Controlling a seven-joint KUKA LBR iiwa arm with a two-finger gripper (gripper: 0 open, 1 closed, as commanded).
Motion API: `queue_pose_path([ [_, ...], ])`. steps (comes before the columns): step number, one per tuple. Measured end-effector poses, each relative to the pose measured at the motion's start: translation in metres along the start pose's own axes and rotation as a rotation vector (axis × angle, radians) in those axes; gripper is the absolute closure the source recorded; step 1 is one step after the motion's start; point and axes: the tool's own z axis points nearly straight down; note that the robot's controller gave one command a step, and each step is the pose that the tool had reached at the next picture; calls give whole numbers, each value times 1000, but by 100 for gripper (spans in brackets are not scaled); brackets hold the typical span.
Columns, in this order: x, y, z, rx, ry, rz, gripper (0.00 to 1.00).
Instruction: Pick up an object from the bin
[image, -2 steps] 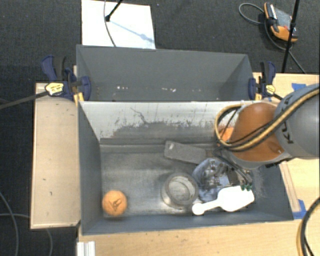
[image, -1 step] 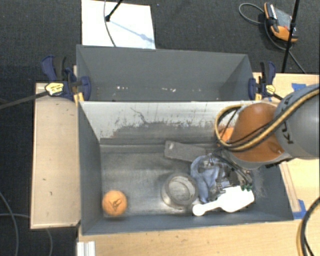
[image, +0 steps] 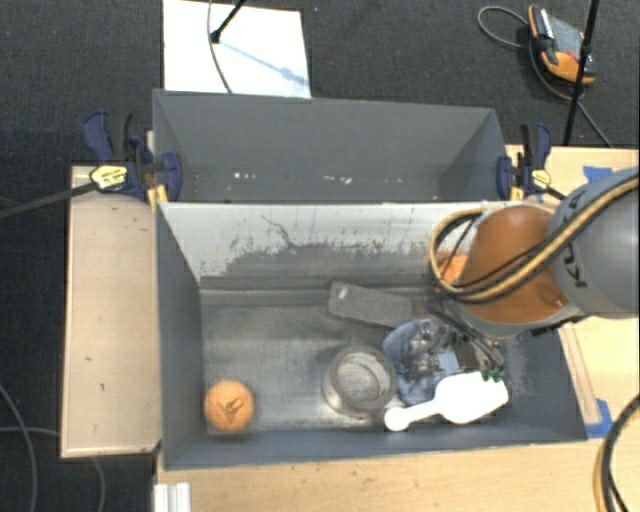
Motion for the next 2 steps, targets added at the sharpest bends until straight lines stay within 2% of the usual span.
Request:
queue_pose_path([
  [1,0,0,0,0,1,-1,0],
  [2,0,0,0,0,0,-1,100],
])
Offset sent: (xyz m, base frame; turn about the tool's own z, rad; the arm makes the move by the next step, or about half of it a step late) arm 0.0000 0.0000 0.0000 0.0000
